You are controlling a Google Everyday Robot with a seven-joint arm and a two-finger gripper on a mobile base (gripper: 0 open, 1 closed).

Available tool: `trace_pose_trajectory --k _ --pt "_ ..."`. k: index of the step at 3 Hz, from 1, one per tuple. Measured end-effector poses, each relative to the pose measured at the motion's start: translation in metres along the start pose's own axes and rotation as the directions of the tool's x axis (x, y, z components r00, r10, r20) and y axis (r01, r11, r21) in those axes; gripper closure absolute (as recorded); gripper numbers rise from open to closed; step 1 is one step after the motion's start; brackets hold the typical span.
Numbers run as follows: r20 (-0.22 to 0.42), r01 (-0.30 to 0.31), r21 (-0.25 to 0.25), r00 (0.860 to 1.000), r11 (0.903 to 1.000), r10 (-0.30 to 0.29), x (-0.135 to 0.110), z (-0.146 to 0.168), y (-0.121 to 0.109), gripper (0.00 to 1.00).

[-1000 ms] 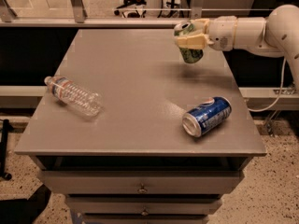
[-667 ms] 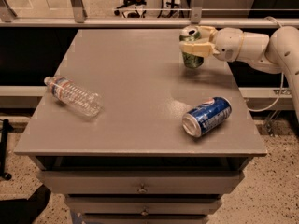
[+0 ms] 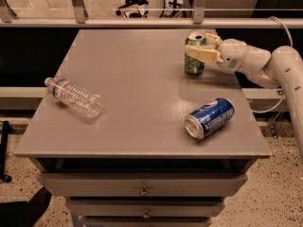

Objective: Place green can upright

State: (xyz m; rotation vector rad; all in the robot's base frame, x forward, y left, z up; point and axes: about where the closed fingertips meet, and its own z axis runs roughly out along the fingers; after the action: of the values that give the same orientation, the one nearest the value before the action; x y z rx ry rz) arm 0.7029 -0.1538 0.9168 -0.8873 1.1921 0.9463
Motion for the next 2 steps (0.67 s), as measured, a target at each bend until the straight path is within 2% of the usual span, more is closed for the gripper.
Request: trace_pose_trajectory --k 1,2 --pt "0.031 -0.059 0.02 0.998 0.998 0.059 0.0097 -0.0065 -0.0025 0.53" --pt "0.033 -0.079 0.028 0.996 0.9965 0.078 0.0123 -0.0092 -0.0033 0.3"
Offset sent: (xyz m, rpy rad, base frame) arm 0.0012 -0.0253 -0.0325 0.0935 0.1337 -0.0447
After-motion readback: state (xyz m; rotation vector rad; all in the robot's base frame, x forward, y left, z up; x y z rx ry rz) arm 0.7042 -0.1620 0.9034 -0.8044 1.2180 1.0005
